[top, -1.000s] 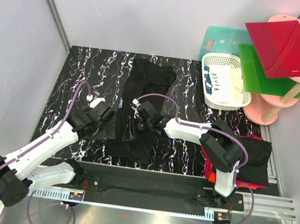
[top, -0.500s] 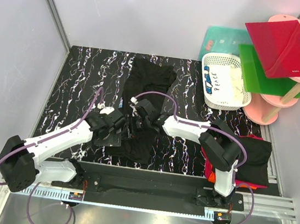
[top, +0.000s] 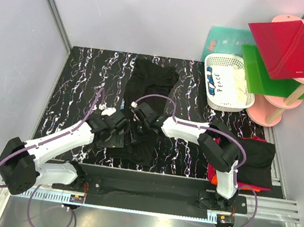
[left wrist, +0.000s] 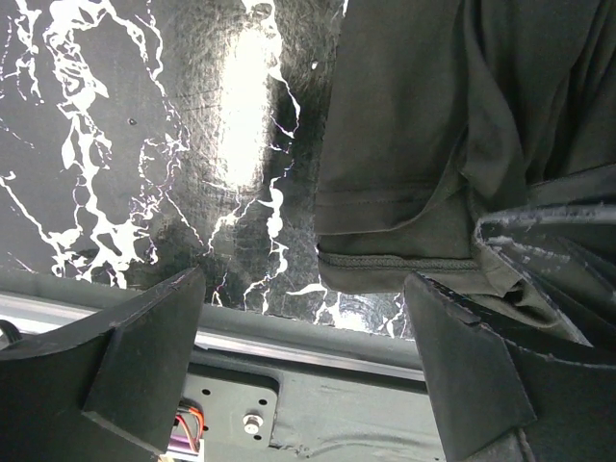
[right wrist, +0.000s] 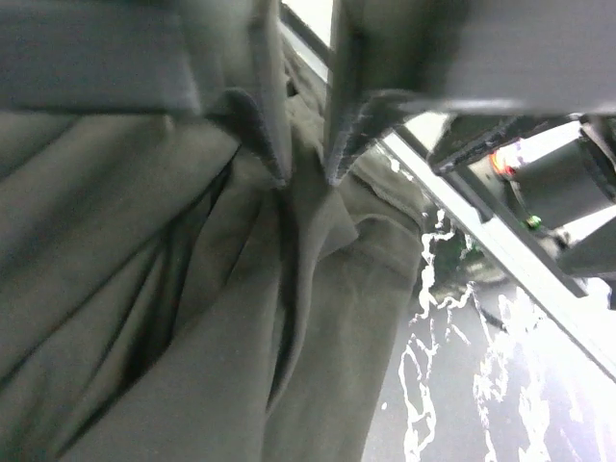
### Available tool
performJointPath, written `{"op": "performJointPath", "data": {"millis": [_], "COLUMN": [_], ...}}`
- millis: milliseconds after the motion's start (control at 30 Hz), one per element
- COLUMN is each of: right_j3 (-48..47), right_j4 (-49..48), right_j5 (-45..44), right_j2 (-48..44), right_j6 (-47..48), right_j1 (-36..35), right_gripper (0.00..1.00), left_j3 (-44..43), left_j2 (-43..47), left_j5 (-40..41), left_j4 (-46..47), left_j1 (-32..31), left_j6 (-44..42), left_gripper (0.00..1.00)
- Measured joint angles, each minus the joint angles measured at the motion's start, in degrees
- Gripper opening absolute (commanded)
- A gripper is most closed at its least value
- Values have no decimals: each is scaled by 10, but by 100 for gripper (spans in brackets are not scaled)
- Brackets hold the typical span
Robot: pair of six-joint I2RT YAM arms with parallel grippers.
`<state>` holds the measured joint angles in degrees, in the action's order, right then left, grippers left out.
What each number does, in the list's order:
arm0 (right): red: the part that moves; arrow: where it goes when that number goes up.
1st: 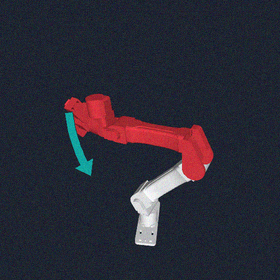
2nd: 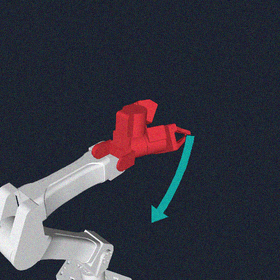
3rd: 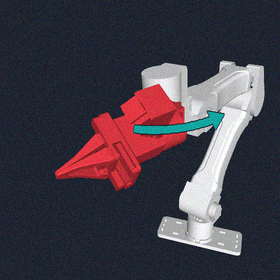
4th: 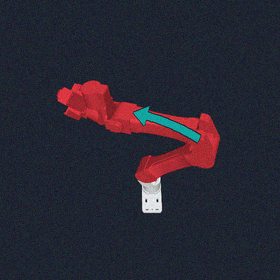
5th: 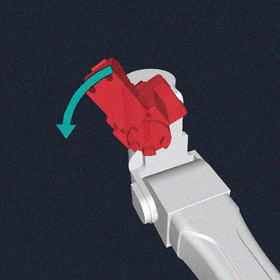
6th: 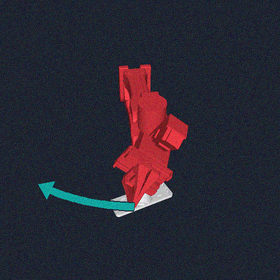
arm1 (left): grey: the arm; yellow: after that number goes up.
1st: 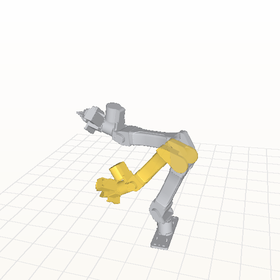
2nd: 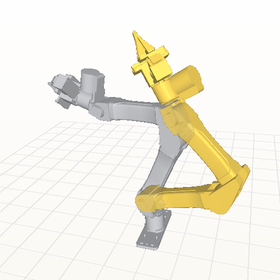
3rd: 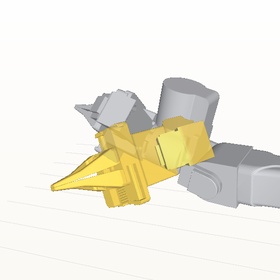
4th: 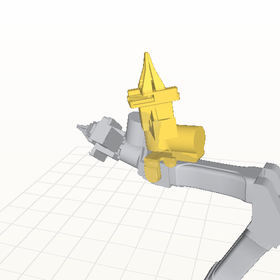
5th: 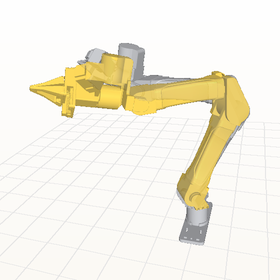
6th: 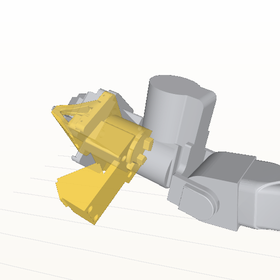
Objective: Fold and stack the t-shirts
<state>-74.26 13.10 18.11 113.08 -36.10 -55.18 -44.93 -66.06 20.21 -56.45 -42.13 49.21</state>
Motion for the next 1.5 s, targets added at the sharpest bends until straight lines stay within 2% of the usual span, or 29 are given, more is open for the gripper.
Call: {"op": "performJointPath", "data": {"millis": [33,133,233,267,567,767,1267,1500], "right_j3": [-4,-8,-8,-8,-3,1,53,82], "right_j4": [1,1,3,2,3,1,18,22], "right_j5": [0,-2,-4,-5,-22,-32,-78,-98], "right_j2": [4,15,17,17,-13,-28,-40,-87], "right_j6": [2,1,1,1,1,0,-24,-34], "right_j1": [-1,-2,-3,-3,-3,-3,-3,-3], "right_gripper": [0,0,0,0,0,0,0,2], "left_j3": [2,12,29,38,71,71,62,64], "left_j2": [0,0,0,0,-33,-101,-112,-110], "left_j5": [0,-2,-8,-12,-34,-42,-26,-1], "left_j4": [2,12,34,48,152,195,169,132], "left_j1": [0,0,0,0,-31,-44,-47,-47], "left_j6": [0,2,5,4,13,28,79,96], "left_gripper": [90,85,17,0,0,0,0,0]}}
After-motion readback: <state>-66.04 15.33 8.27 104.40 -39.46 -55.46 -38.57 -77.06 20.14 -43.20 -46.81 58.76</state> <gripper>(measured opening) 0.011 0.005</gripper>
